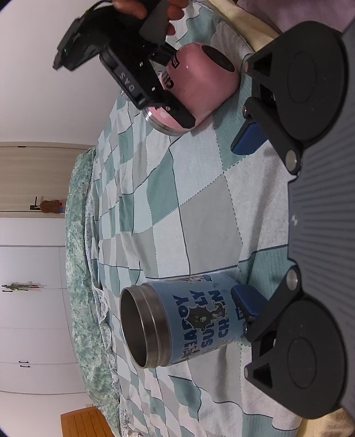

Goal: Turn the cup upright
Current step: 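Rotate the pink tumbler upright with the right tool and lower it onto the bed, then open the right tool and pull it back from the pink tumbler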

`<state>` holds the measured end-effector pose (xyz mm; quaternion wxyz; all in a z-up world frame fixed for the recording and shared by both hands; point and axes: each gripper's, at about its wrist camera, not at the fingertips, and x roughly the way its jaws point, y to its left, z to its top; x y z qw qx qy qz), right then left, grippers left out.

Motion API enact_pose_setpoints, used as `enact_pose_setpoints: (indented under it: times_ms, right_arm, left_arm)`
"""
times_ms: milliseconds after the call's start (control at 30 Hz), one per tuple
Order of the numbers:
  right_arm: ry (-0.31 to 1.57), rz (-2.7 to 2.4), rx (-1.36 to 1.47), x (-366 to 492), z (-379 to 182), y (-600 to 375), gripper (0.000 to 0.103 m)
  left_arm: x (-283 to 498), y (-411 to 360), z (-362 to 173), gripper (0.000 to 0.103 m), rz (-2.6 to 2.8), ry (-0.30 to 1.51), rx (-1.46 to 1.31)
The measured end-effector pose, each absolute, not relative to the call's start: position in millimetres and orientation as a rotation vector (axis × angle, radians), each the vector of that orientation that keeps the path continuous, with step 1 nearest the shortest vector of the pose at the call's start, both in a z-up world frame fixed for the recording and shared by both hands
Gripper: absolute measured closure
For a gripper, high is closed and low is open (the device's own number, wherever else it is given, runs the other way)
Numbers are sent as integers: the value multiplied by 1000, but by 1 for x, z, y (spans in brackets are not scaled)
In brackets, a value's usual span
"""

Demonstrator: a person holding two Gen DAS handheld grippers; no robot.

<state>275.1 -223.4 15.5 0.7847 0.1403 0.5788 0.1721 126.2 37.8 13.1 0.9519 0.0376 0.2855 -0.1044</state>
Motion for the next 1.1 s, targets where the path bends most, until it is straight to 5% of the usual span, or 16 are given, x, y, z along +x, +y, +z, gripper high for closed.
enact_pose_setpoints:
  times_ms: [467, 1100]
  right_arm:
    - [501, 538, 136, 196, 56, -193, 20]
    - [513, 553, -88, 225, 14, -98, 20]
  left_arm:
    - [125, 49, 16, 0, -185, 559, 49]
    - [124, 65, 12, 0, -141, 554, 39]
